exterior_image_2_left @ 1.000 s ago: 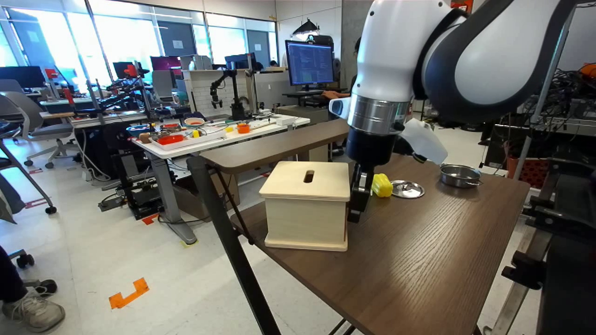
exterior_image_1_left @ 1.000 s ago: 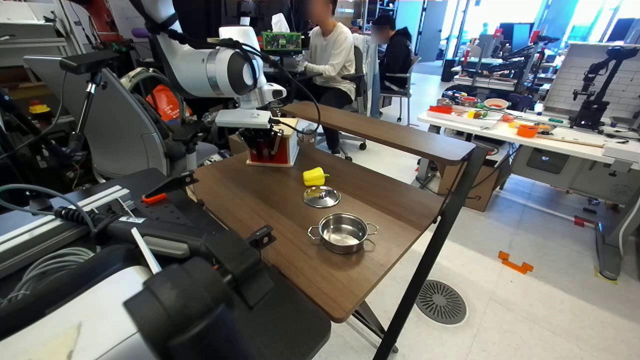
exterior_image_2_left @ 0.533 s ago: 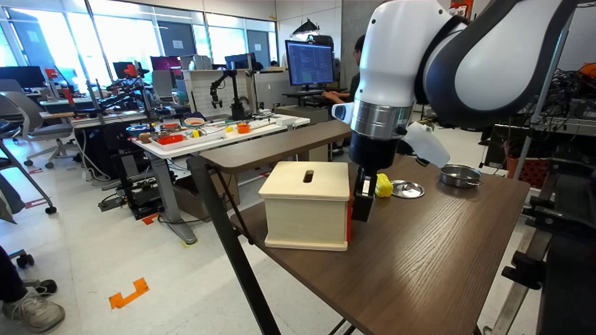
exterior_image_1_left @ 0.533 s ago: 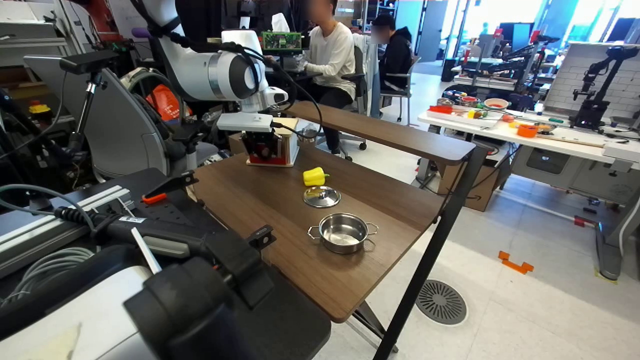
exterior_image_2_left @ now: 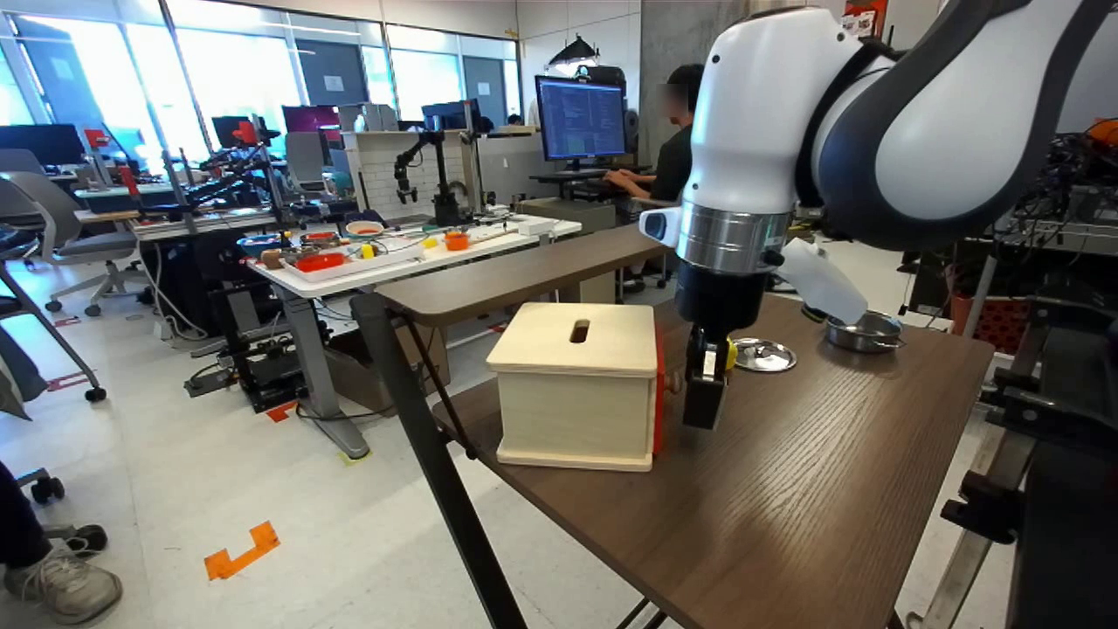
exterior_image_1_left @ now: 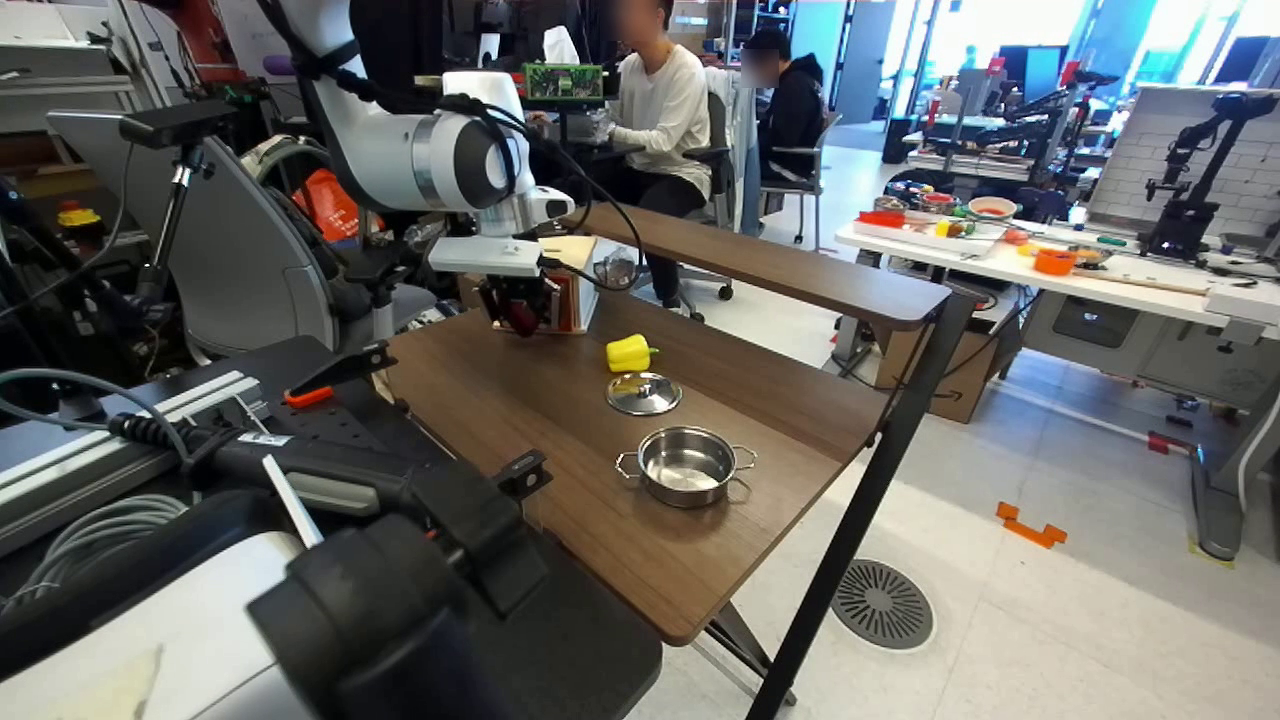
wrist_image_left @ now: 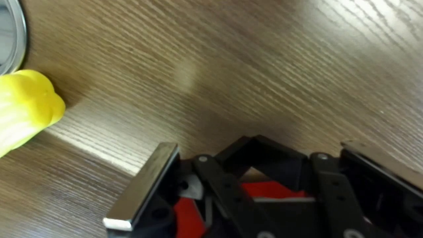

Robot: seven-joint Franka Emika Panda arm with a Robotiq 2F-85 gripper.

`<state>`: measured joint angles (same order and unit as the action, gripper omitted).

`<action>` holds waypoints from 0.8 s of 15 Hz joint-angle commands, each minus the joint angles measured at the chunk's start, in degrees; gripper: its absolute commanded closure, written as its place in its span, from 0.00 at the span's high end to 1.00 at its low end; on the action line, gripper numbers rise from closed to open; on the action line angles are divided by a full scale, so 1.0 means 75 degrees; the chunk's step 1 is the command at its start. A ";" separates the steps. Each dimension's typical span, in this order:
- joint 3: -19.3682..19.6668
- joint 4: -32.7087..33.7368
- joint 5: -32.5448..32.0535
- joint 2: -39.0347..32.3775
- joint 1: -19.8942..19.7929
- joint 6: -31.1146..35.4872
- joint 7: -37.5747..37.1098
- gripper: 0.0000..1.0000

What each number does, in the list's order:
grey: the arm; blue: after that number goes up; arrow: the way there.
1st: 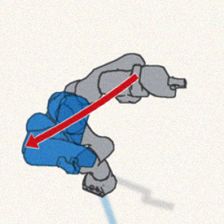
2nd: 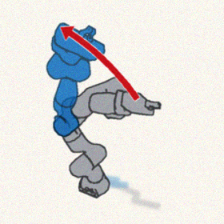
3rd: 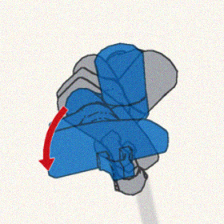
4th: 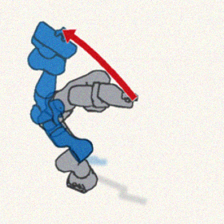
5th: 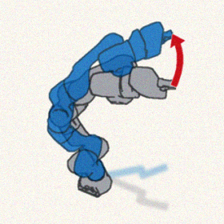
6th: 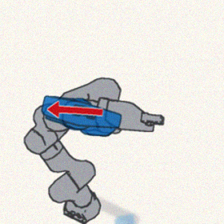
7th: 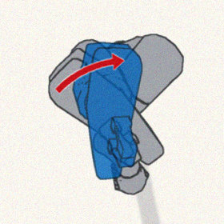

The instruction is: Open the drawer on the desk

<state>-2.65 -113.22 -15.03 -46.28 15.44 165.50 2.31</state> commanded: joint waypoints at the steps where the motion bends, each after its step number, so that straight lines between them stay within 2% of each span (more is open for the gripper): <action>1: -0.0021 -0.0399 0.0075 0.0308 -0.0117 0.0073 0.0162 0.02; 2: 0.0023 -0.0436 0.0072 0.0352 -0.0095 0.0072 0.0118 0.33; 3: 0.0029 -0.0463 0.0071 0.0386 -0.0109 0.0069 0.0124 0.35; 5: 0.0179 -0.0590 0.0068 0.0585 0.0000 0.0159 -0.0055 0.47; 12: 0.0042 -0.0792 0.0216 0.1203 -0.0134 0.0157 -0.0092 0.98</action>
<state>-1.68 -116.80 -14.57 -40.06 14.94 165.50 1.62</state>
